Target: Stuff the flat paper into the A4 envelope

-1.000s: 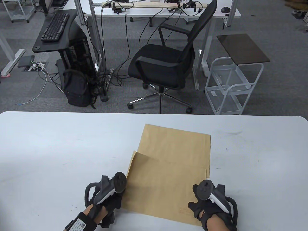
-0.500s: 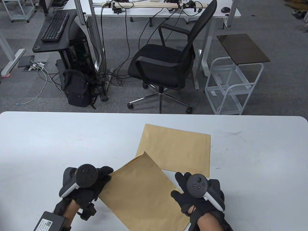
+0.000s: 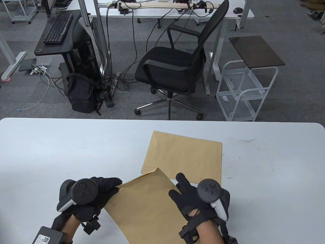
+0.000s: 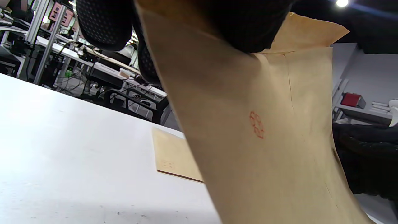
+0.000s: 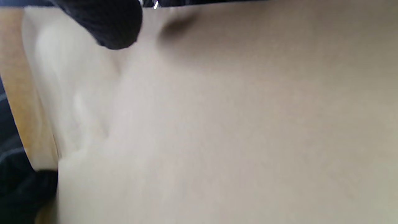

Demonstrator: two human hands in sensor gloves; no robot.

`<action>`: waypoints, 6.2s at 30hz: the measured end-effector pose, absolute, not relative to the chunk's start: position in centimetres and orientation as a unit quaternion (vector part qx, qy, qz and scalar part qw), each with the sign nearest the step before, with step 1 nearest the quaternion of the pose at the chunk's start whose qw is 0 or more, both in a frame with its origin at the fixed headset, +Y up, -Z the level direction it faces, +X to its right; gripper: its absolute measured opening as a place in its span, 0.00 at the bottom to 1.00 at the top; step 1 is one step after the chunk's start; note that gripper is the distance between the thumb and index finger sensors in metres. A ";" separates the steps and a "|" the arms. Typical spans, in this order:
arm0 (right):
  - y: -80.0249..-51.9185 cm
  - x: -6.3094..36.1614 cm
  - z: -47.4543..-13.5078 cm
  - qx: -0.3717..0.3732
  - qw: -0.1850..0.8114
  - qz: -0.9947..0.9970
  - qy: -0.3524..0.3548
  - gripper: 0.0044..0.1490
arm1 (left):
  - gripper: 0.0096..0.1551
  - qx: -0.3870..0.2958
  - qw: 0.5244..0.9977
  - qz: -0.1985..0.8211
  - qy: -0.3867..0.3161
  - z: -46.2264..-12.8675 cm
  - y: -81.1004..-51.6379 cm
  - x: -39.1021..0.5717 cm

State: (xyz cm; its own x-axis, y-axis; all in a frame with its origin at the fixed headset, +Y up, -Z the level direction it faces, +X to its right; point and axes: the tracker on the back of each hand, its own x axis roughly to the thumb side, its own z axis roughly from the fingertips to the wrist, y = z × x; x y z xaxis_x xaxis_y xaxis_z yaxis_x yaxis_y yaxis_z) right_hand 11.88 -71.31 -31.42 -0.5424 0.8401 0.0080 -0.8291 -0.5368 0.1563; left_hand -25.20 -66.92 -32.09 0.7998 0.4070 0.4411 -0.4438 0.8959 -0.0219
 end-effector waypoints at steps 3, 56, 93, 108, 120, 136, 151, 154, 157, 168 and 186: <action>-71.5 12.4 -31.2 0.061 0.499 0.861 0.069 0.31 | 0.22 0.041 0.947 0.225 -0.225 -32.0 -67.0 -24.9; -64.6 5.3 -23.9 0.249 0.125 0.938 -0.208 0.41 | 0.26 0.118 0.957 -0.037 -0.262 -27.3 -67.3 -16.5; -66.2 12.8 -27.8 0.095 0.195 0.964 -0.153 0.28 | 0.26 0.132 0.950 -0.064 -0.277 -26.9 -67.9 -15.7; -68.5 16.1 -29.1 0.048 0.289 0.956 0.016 0.50 | 0.26 0.136 0.951 0.097 -0.260 -28.9 -66.6 -20.4; -68.8 16.8 -29.9 0.053 0.440 0.894 0.069 0.25 | 0.27 0.090 0.936 0.245 -0.235 -30.7 -66.9 -23.2; -56.7 16.3 -26.3 -0.005 0.317 0.920 -0.232 0.25 | 0.51 0.017 0.947 0.277 -0.162 -32.9 -68.7 -26.2; -66.7 8.5 -34.4 0.066 -0.057 0.971 -0.222 0.26 | 0.50 0.012 0.951 0.268 -0.154 -33.2 -68.9 -26.7; -69.8 8.5 -35.1 0.085 -0.067 0.981 -0.159 0.28 | 0.50 0.011 0.951 0.270 -0.151 -33.3 -68.9 -26.9; -72.8 9.3 -35.5 0.096 -0.059 0.990 -0.082 0.30 | 0.51 0.012 0.951 0.270 -0.149 -33.3 -68.9 -27.0; -77.4 11.2 -36.1 0.078 -0.008 0.995 0.060 0.35 | 0.50 0.013 0.953 0.262 -0.153 -33.4 -68.9 -27.0; -74.2 12.6 -35.7 0.084 0.171 0.980 0.063 0.38 | 0.50 0.004 0.954 0.255 -0.156 -33.5 -69.3 -26.7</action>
State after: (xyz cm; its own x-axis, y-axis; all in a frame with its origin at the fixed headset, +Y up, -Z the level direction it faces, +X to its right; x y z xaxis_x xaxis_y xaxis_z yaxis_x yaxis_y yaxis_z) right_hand 12.61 -74.19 -35.73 -0.9274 0.3460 0.1423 -0.3249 -0.9334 0.1521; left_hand -26.74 -69.30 -33.51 0.8213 0.4848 0.3006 -0.4874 0.8702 -0.0717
